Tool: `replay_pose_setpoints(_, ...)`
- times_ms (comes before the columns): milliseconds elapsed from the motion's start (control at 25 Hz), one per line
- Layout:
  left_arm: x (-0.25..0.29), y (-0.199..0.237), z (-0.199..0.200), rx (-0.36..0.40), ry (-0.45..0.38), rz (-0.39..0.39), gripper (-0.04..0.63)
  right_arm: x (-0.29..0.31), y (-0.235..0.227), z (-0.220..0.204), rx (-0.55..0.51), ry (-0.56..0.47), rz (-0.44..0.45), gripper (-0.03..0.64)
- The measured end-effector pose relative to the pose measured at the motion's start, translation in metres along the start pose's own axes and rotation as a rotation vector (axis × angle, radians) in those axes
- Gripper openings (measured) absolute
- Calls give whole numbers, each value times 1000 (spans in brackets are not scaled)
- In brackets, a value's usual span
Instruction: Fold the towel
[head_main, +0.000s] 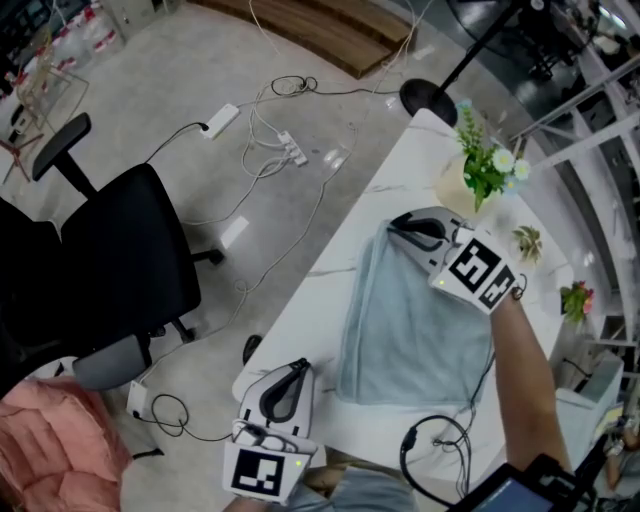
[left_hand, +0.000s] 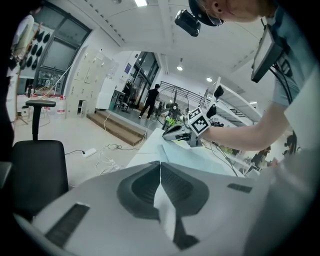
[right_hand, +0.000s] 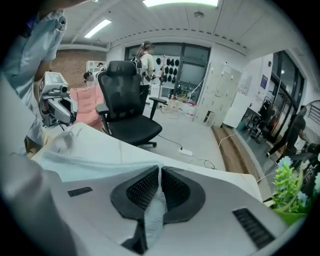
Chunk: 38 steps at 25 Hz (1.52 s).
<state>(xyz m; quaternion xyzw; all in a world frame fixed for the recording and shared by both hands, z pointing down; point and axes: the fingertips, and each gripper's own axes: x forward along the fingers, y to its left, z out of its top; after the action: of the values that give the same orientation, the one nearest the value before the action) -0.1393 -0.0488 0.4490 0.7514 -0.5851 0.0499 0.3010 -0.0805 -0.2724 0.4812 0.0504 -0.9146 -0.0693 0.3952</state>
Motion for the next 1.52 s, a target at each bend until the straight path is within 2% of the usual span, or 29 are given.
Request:
replay_pose_setpoints(120, -3, 3, -5, -6, 10, 6, 8, 25, 7, -11, -3, 21, -13, 37)
replay_pose_setpoints(200, -4, 6, -11, -3, 24, 9, 8, 37, 10, -11, 35, 2, -22, 37)
replay_pose_setpoints(240, -4, 6, -13, 1, 31, 8, 8, 37, 9, -8, 65, -12, -28, 65)
replay_pose_setpoints(280, -4, 6, -14, 7, 38, 5, 8, 32, 7, -2, 93, -28, -34, 129)
replay_pose_setpoints(320, -3, 4, -13, 16, 43, -1, 8, 24, 5, 5, 115, -48, -43, 156)
replay_pose_setpoints(440, 0, -13, -14, 39, 74, -52, 9, -26, 4, 24, 154, -115, -107, 156)
replay_pose_setpoints(520, 3, -28, -21, 26, 113, -89, 20, -68, 9, 23, 157, -134, -158, 146)
replay_pose_setpoints(640, 7, -41, -36, 20, 169, -97, 65, -126, 20, -12, 164, -93, -243, 121)
replay_pose_setpoints(840, 22, -64, -77, 67, 309, -73, 141, -190, 42, -104, 199, 97, -330, 106)
replay_pose_setpoints(960, 32, -60, -90, 123, 379, -2, 154, -207, 74, -140, 232, 149, -308, 97)
replay_pose_setpoints(1160, 39, -58, -98, 298, 427, 119, 133, -207, 145, -182, 328, 145, -200, 95)
replay_pose_setpoints(1360, 33, -55, -99, 431, 455, 139, 110, -185, 169, -211, 339, 186, -161, 97)
replay_pose_setpoints(1520, 20, -48, -104, 439, 456, 150, 94, -187, 172, -214, 314, 200, -138, 83)
